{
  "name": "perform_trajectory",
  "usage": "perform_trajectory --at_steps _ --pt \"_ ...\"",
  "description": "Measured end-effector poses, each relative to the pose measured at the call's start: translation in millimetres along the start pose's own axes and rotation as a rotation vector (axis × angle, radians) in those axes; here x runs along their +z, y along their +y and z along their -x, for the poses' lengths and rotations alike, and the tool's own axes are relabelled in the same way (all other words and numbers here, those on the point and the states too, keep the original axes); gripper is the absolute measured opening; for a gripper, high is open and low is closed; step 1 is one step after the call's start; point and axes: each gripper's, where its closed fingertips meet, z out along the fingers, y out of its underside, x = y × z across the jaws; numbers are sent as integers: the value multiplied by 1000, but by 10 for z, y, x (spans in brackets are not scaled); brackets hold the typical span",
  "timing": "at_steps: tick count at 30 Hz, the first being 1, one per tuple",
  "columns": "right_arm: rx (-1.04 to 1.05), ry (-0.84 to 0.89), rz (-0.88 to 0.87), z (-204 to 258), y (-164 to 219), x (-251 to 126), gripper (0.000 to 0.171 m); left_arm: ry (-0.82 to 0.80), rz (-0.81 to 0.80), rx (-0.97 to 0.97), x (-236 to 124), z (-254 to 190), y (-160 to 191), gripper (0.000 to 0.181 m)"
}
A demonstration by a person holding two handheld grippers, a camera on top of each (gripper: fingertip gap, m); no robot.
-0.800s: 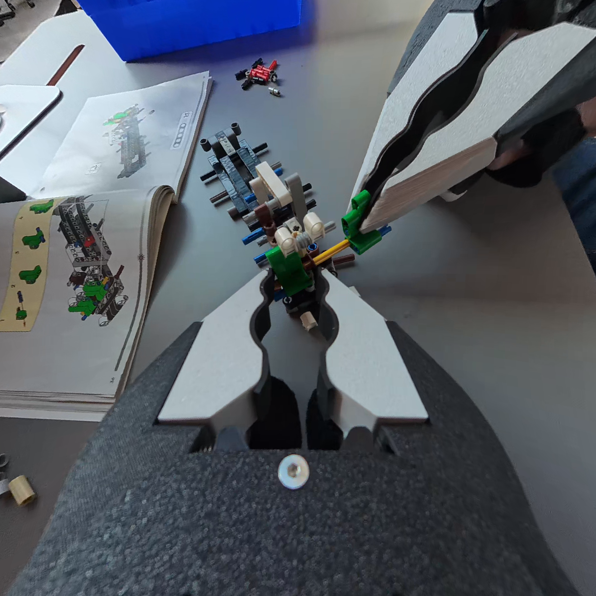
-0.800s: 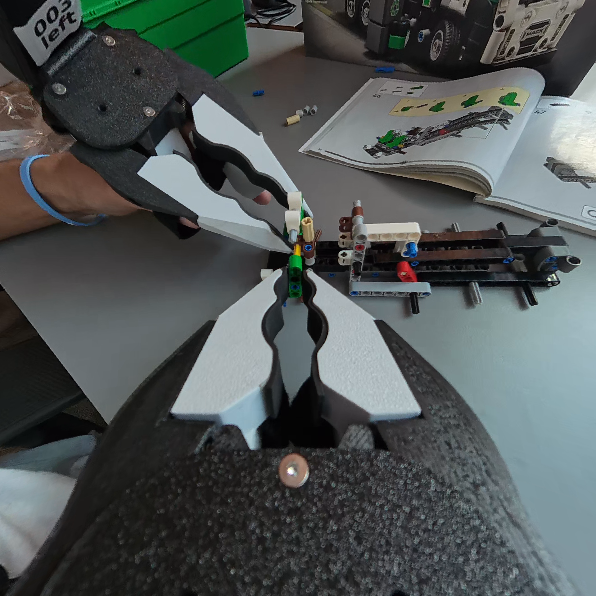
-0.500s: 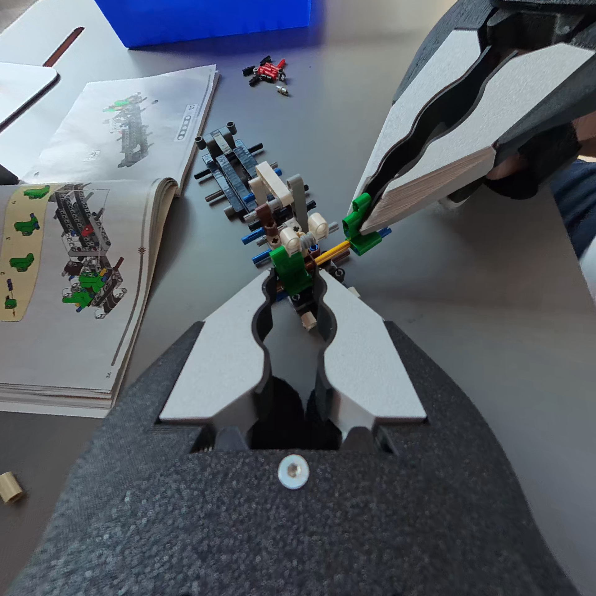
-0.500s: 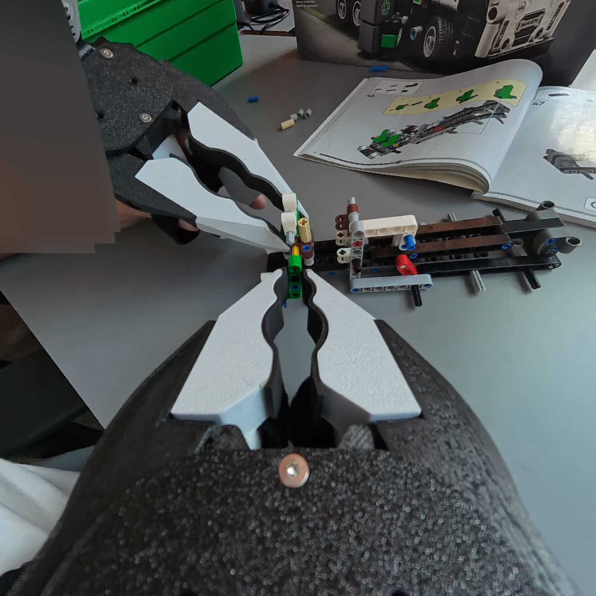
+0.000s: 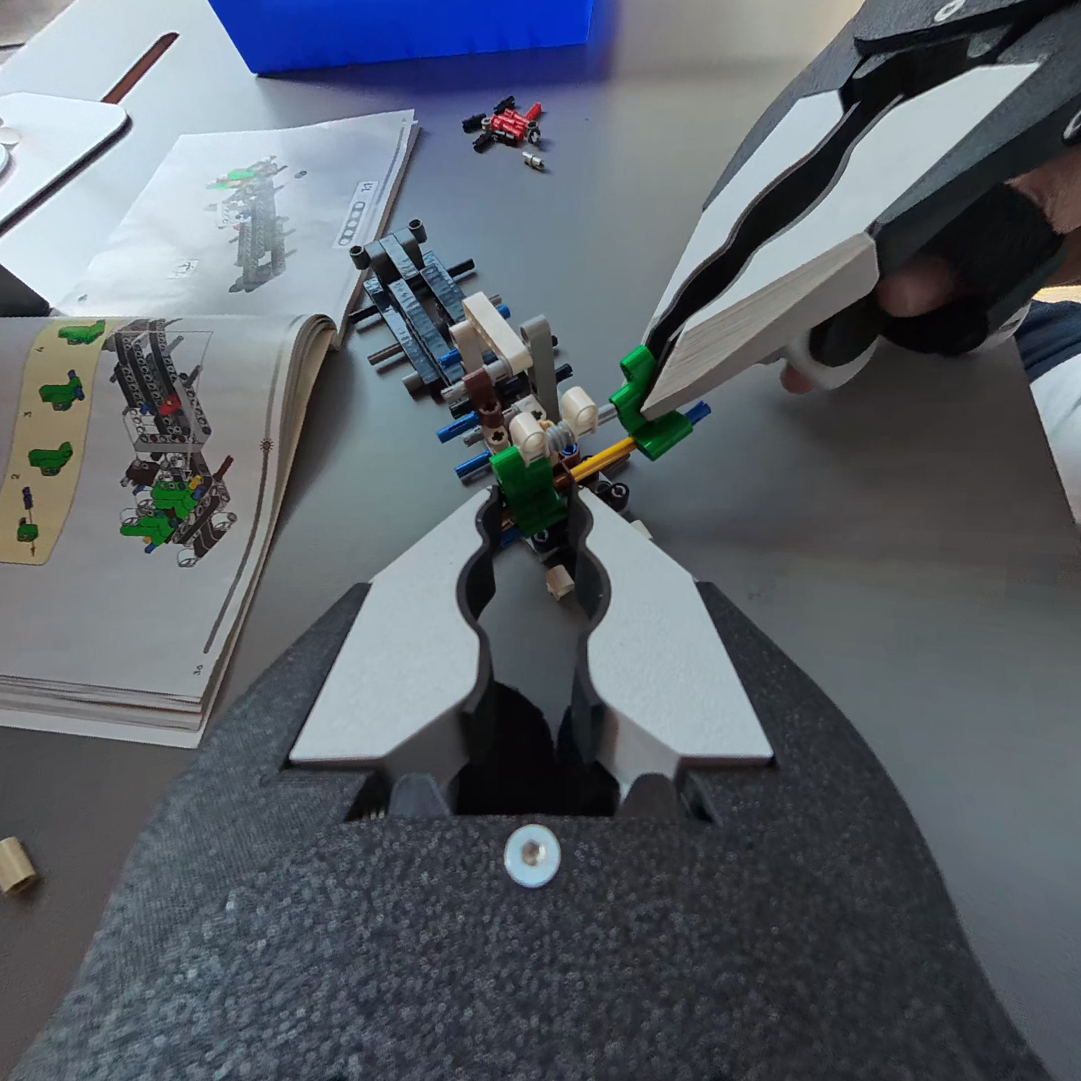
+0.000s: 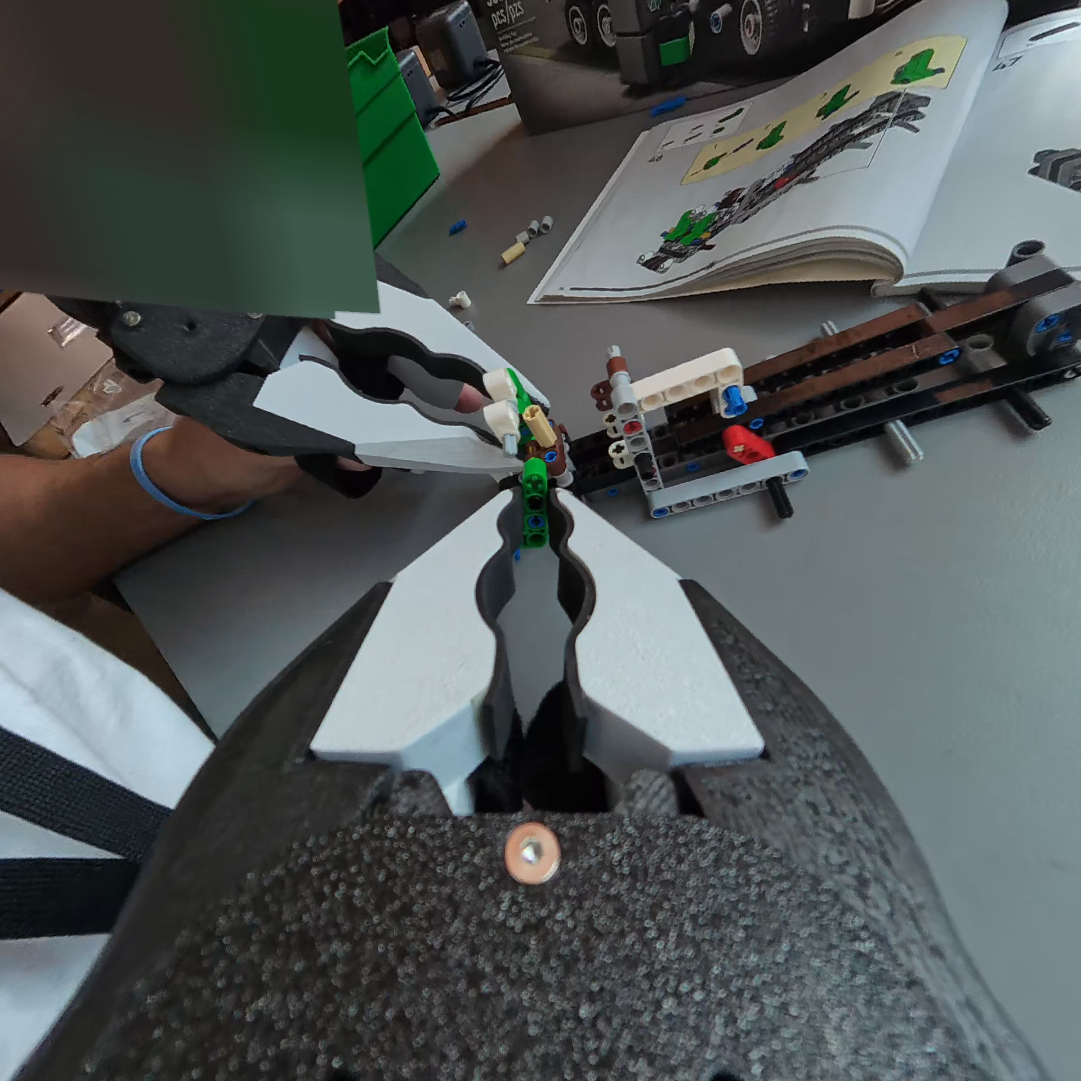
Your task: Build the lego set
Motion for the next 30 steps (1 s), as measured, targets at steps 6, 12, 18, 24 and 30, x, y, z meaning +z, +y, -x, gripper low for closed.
perform_trajectory --at_steps 6,12,18,24,30 --pt "73 -60 63 89 130 35 6 11 0 -32 9 -2 -7 20" --pt "45 -71 -59 100 -5 -149 6 -26 0 26 5 -18 -7 20" --pt "-41 -44 -241 115 -299 -244 6 -136 -220 73 -251 6 -276 39" --pt "-184 -39 -239 310 -358 -98 7 -92 -263 143 -244 -351 -396 49" --pt "-200 -40 -220 409 -309 -55 7 -92 -252 122 -246 -371 -382 26"
